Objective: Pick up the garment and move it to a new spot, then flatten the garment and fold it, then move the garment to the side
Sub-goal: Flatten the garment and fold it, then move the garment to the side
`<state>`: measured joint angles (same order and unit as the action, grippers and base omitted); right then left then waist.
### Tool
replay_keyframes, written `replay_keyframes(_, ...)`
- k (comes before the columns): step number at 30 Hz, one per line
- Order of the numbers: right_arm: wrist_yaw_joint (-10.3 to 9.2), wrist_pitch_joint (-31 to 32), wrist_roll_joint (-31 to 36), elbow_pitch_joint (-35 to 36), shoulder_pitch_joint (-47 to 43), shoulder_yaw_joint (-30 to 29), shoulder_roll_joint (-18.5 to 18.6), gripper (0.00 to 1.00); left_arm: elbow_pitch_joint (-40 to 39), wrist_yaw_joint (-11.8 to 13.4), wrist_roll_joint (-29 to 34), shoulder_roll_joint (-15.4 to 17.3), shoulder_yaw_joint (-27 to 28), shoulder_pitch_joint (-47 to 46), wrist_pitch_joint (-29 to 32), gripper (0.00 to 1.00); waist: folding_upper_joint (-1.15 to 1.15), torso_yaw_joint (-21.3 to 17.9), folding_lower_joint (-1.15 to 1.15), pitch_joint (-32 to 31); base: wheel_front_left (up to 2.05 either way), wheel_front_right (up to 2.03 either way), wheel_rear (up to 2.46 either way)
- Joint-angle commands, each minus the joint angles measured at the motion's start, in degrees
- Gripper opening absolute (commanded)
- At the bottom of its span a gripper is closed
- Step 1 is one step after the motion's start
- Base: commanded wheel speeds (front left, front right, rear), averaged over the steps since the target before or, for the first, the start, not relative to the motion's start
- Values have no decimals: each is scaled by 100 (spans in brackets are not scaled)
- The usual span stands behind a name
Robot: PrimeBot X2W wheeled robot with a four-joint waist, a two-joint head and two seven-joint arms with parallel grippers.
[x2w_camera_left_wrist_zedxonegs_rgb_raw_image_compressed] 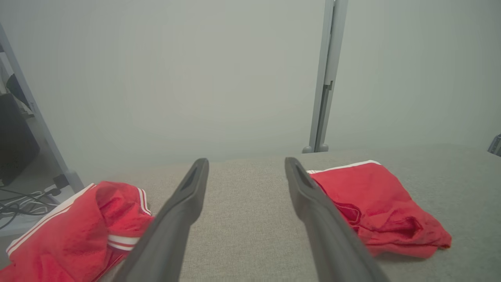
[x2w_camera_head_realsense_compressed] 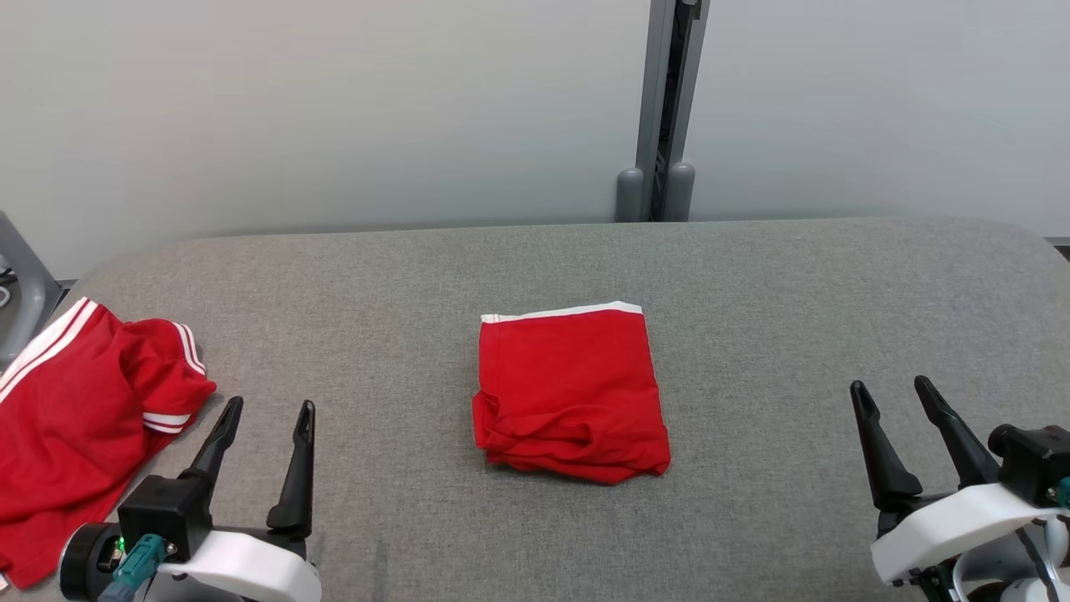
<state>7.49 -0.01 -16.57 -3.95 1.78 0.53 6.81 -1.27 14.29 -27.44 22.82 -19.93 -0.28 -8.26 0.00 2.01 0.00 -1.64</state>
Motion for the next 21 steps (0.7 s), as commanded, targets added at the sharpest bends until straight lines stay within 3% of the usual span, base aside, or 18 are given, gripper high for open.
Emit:
replay_keyframes(1, 0, -5, 50, 40, -36, -10, -6, 100, -17, 35, -19, 22, 6, 9, -2, 100, 0, 5, 0, -9, 0, 0, 0)
replay_keyframes(21, 0, 18, -48, -27, -50, -257, -70, 100, 137, 22, -81, 13, -79, -235, -53, 100, 0, 102, 0, 41, 0, 0, 0)
